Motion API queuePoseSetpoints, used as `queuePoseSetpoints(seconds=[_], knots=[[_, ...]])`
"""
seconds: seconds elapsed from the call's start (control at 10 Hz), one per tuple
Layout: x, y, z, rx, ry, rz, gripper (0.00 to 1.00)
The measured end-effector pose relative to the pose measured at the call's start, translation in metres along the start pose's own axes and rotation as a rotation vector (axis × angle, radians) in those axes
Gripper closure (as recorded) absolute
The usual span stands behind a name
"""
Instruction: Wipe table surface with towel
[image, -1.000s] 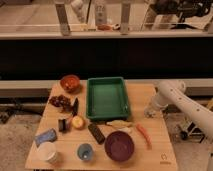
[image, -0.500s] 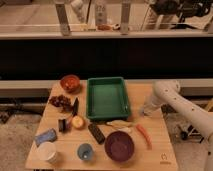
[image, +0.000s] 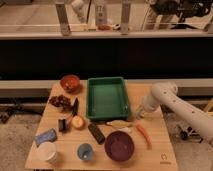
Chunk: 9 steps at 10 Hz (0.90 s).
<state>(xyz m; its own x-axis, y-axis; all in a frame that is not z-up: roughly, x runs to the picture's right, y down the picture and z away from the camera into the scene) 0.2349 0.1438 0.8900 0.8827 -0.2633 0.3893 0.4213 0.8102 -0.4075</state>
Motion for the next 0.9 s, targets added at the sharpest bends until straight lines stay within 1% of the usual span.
queuePoseSetpoints(seconds=[0.1,0.3,0.5,0.6,0.8,0.9], knots=[[0.002,0.006,-0.001,-0.014,0.01,-0.007,1.0],[0.019,0.019,-0.006,-0.036,0.036,0.011,1.0],[0.041,0.033,-0.012,-0.055,0.061,0.058,1.0],[0.052,0.038,-0.014,-0.063,0.067,0.083,1.0],[0.072,0.043,-0.016,-0.065,0.075,0.146,1.0],[0.079,0.039,-0.016,-0.055,0.078,0.168,1.0]])
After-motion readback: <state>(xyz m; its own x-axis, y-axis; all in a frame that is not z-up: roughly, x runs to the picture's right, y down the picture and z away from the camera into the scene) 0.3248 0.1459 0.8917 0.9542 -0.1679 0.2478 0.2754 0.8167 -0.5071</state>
